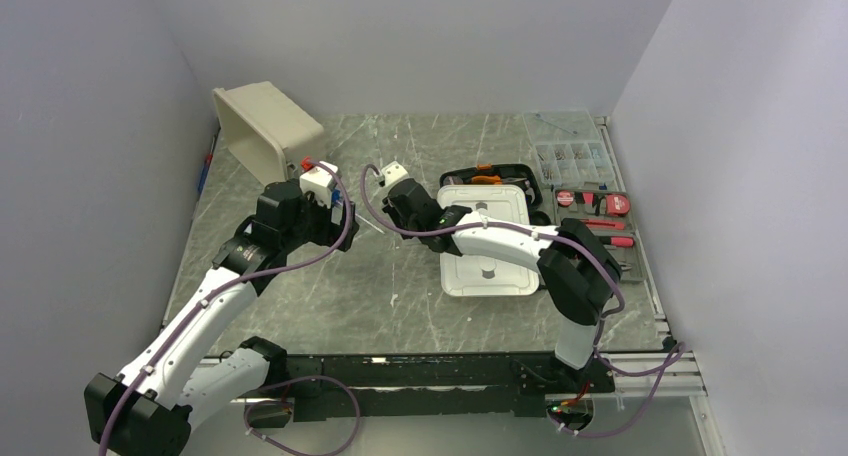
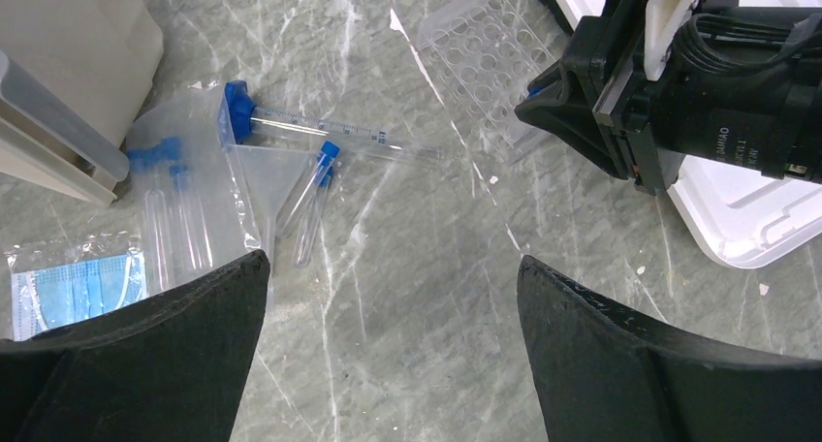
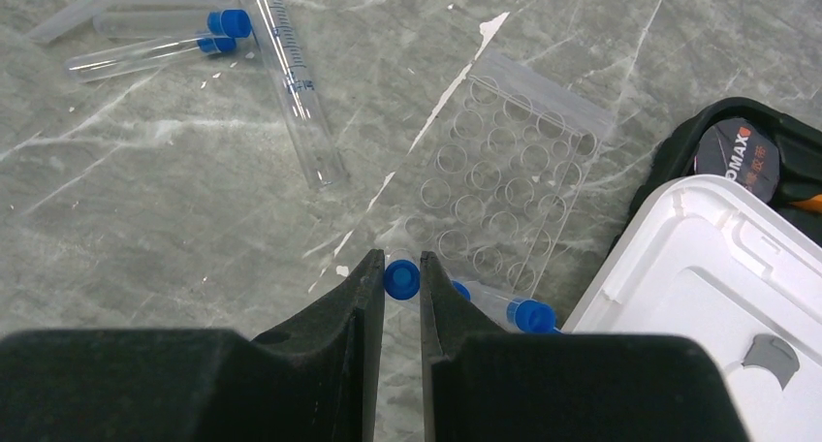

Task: Organize the chemistry lab equipment

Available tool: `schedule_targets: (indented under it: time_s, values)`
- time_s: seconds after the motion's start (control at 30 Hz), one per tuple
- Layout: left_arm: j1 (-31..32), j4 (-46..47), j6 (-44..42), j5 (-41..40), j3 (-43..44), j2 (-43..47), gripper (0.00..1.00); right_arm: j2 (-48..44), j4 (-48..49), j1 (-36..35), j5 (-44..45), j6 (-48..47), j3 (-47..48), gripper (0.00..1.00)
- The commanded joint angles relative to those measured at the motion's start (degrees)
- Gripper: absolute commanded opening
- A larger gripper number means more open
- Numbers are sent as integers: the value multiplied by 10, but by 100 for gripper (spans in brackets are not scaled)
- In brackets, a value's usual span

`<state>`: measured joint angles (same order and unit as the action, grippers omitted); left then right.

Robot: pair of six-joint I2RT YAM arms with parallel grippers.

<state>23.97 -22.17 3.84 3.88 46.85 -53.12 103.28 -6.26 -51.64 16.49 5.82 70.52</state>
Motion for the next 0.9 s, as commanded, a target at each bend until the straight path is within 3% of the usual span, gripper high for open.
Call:
schedule_targets:
  time_s: [0.0,0.4,0.7,0.87]
  values:
    - [0,4,-4,12,4,-1,99,6,34,-2,12,12,-8,9]
    - [0,4,-4,15,4,-2,99,10,37,-1,19,16,-16,12]
    - [0,4,-4,16,4,-4,99,4,33,-1,19,13,-11,27]
    - [0,5,-4,17,4,-6,99,-2,24,-1,12,10,-4,29]
